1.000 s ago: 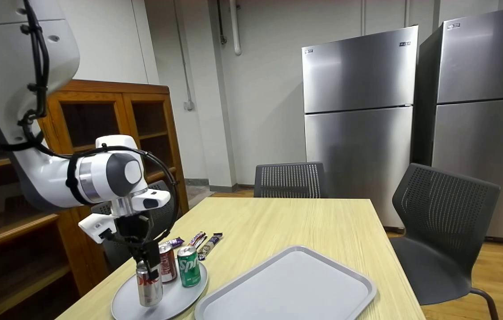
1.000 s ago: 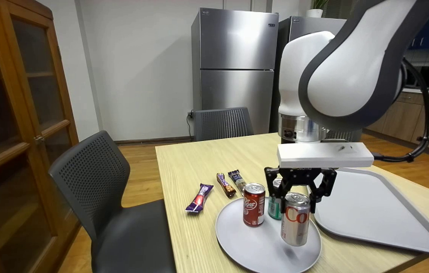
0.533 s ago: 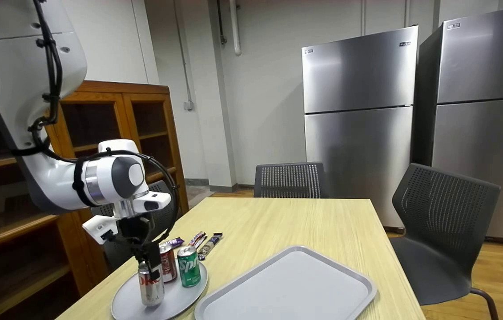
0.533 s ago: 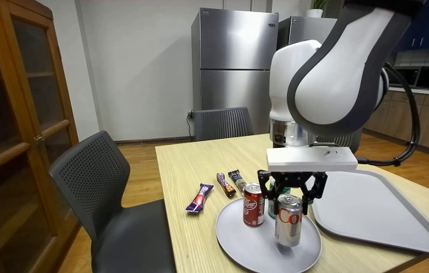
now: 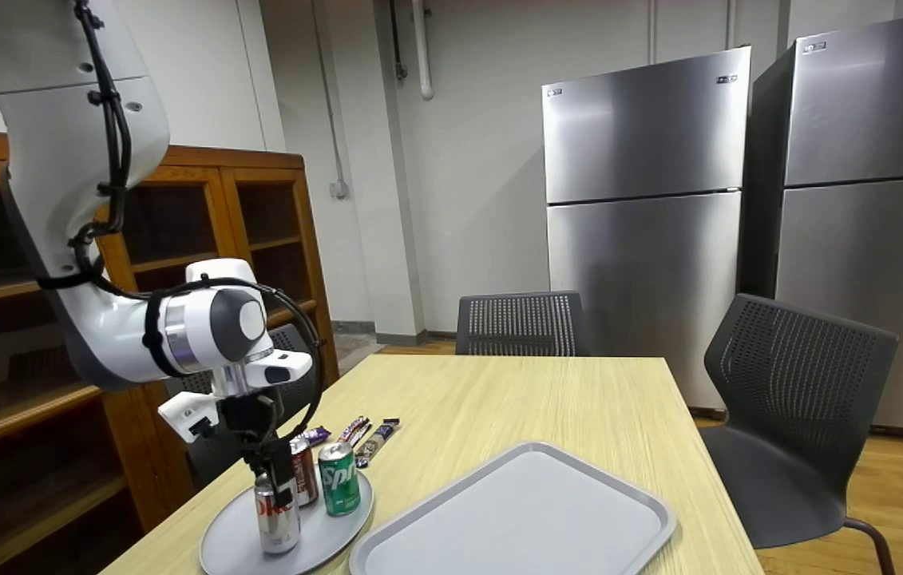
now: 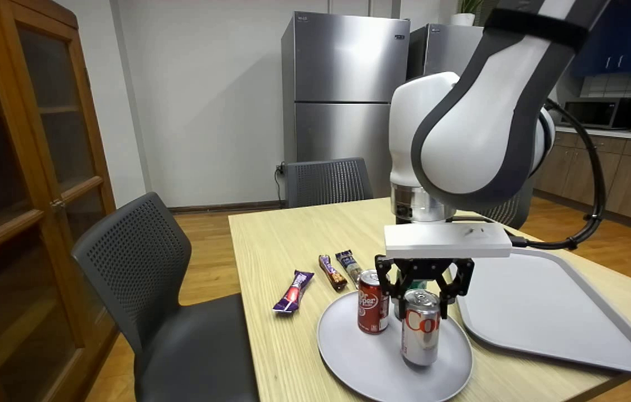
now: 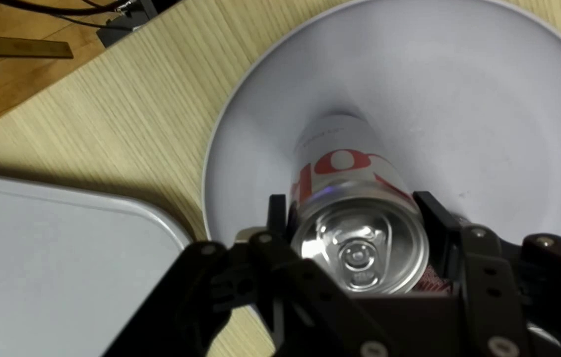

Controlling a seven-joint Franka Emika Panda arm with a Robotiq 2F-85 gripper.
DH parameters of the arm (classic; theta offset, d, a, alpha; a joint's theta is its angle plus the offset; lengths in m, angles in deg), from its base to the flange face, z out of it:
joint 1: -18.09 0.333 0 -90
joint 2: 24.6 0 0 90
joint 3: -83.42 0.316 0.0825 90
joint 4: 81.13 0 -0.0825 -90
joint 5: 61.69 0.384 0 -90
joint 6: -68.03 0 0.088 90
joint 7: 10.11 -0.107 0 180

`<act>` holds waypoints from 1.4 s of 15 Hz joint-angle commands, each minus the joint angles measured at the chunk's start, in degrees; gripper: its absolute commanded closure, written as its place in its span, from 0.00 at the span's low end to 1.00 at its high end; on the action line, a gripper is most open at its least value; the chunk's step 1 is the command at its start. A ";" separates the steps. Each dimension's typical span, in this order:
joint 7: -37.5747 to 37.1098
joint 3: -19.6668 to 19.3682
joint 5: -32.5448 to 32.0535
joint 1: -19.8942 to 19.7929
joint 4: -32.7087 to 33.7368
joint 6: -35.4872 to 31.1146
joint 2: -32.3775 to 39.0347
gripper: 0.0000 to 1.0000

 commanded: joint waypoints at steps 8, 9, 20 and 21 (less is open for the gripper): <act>-2.21 -2.46 -1.37 1.65 1.02 1.11 -2.39 0.00; -2.11 -2.60 -1.53 1.52 0.82 1.08 -3.07 0.00; -0.94 -4.13 -5.80 -2.15 -0.56 -0.18 -9.52 0.00; -0.57 -4.21 -6.16 -2.84 -0.59 -0.40 -9.95 0.00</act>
